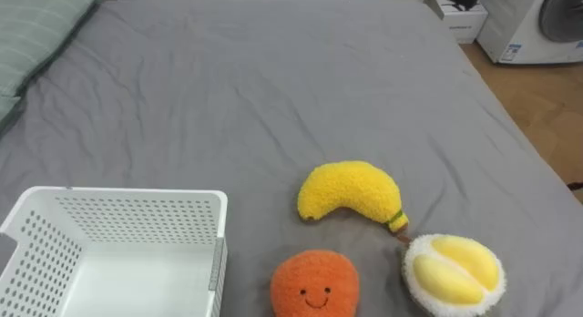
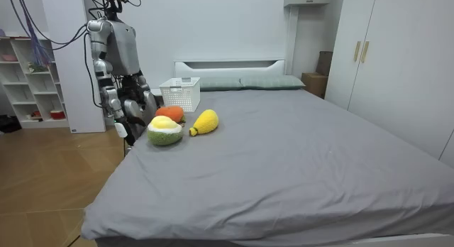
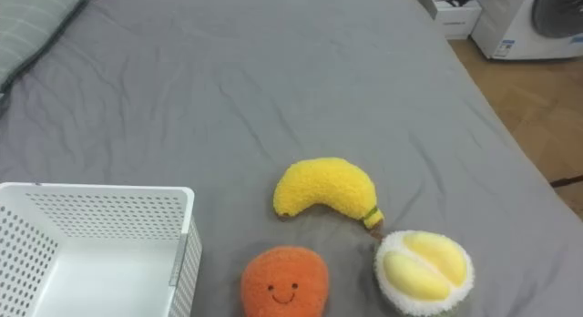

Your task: Collect toys from the bed

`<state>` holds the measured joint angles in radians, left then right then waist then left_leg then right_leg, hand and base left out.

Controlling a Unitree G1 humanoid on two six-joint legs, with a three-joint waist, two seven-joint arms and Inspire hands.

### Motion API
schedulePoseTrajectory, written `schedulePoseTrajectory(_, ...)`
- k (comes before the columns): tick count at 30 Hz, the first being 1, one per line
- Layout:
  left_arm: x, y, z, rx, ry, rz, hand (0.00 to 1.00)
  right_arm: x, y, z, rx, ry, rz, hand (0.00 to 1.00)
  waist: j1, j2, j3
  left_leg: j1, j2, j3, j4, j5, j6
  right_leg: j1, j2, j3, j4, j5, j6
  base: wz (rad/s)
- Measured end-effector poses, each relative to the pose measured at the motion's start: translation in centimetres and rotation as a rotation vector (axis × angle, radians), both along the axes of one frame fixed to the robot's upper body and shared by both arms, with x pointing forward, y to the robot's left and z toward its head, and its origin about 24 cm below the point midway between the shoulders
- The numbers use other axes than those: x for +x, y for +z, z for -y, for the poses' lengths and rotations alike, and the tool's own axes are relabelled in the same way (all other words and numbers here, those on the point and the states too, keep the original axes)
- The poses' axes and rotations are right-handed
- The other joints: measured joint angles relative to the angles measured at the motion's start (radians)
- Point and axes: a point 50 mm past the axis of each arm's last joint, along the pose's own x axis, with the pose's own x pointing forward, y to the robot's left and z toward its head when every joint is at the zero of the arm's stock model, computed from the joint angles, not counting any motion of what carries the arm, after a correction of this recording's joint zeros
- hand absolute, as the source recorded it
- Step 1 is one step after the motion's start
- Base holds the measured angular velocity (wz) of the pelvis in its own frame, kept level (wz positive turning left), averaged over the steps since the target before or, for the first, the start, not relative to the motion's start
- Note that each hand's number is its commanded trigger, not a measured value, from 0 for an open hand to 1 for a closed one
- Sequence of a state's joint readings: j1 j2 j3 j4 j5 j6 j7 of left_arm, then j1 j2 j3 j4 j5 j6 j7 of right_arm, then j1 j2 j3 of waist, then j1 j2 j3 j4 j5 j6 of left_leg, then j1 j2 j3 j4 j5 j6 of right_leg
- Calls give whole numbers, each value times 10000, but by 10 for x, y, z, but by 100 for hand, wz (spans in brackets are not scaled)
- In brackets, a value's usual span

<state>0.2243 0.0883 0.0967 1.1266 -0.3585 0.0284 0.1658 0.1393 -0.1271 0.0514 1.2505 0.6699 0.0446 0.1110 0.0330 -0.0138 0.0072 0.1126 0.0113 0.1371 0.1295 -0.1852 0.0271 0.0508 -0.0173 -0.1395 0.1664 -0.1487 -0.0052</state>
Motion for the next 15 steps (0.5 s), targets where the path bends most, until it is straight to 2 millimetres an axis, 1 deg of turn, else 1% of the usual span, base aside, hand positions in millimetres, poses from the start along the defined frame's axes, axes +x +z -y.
schedulePoseTrajectory(7, 0, 0, -1, 74, -45, -11, 0, 1, 0, -1, -25, 101, -15, 0, 0, -47, 1, 26, -7, -5, 15, -1, 1, -2, -4, 20, 37, -16, 1, 0)
schedulePoseTrajectory(12, 0, 0, -1, 59, -65, -8, 0, 1, 0, 0, -48, 111, -38, 0, 16, -33, 5, 26, -9, -5, 15, -1, 1, -1, -1, 11, 28, -15, 1, 0)
schedulePoseTrajectory(15, -1, 0, -1, 40, -40, -41, 0, -3, 0, 1, -77, -31, -172, 0, -10, -29, 4, 67, -8, 3, 12, 0, 1, 26, 0, 10, 28, -13, 0, 0)
